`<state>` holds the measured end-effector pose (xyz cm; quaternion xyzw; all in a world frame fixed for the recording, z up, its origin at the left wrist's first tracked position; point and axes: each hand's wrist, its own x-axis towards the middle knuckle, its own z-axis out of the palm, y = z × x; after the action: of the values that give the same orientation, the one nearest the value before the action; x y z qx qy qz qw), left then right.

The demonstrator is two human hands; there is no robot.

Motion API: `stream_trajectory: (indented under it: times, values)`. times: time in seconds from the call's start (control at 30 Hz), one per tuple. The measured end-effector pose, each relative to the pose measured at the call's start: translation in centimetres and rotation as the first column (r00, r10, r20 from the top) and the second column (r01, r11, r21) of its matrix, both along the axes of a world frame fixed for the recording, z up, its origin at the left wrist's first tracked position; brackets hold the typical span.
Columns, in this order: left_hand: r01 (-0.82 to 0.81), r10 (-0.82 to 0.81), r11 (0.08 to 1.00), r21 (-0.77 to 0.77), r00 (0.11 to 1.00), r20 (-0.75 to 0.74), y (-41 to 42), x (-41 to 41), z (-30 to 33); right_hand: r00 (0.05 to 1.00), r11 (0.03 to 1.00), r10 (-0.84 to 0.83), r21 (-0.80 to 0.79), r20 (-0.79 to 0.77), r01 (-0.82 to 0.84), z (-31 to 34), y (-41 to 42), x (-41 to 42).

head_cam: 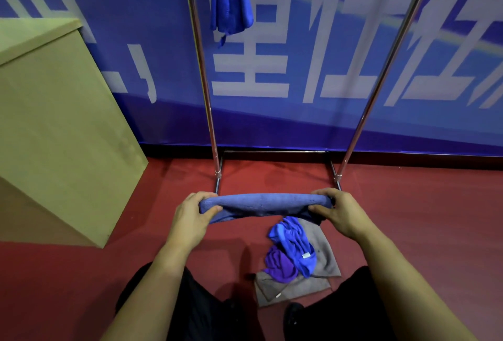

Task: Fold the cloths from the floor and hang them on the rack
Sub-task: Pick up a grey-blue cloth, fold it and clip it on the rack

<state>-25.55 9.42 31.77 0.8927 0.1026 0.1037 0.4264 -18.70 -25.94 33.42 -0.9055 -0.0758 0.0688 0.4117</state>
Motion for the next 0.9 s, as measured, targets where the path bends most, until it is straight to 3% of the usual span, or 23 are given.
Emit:
stream_trajectory:
  times: [0.1, 0.2, 0.3, 0.47, 0.6, 0.73, 0.8, 0.9]
  values:
    - [-0.012, 0.008, 0.998, -0.056, 0.997, -0.073, -0.1, 0.2, 0.1, 1.000, 1.000, 0.002, 0.020, -0.021, -0.001, 0.2, 0.1, -0.1]
    - [-0.006, -0.018, 0.965, -0.264, 0.996, -0.091, -0.1, 0.9, 0.8, 1.000, 0.998, 0.023, 0.054, 0.017, -0.024, 0.0, -0.1, 0.1]
    - [-0.103, 0.036, 0.847, -0.522, 0.990, -0.137, 0.1, 1.7, 1.5, 0.999, 0.986, -0.042, 0.163, -0.020, 0.045, 0.3, 0.1, 0.0]
    - [-0.147, 0.045, 0.628, -0.764, 0.987, -0.152, -0.6, 2.5, 1.5, 0.979, 0.879, -0.041, 0.458, -0.201, 0.131, 0.6, 0.5, -0.3]
    - [-0.155, 0.074, 0.426, -0.892, 0.988, -0.137, -0.6, 2.6, 1.3, 0.870, 0.714, 0.191, 0.672, -0.454, 0.193, 0.9, 0.6, -0.5]
    - [-0.128, 0.023, 0.197, -0.972, 0.992, -0.126, -1.2, 2.3, 2.9, 0.752, 0.650, 0.465, 0.757, -0.468, 0.069, 1.7, 1.3, -1.0]
    - [-0.122, 0.022, 0.125, -0.985, 0.992, -0.120, -1.6, 2.3, 3.3, 0.669, 0.616, 0.581, 0.788, -0.464, 0.011, 2.1, 1.9, -1.3]
    - [-0.171, 0.009, 0.125, -0.977, 0.985, -0.171, -2.2, 2.3, 3.3, 0.585, 0.568, 0.675, 0.822, -0.448, -0.026, 2.7, 3.0, -1.8]
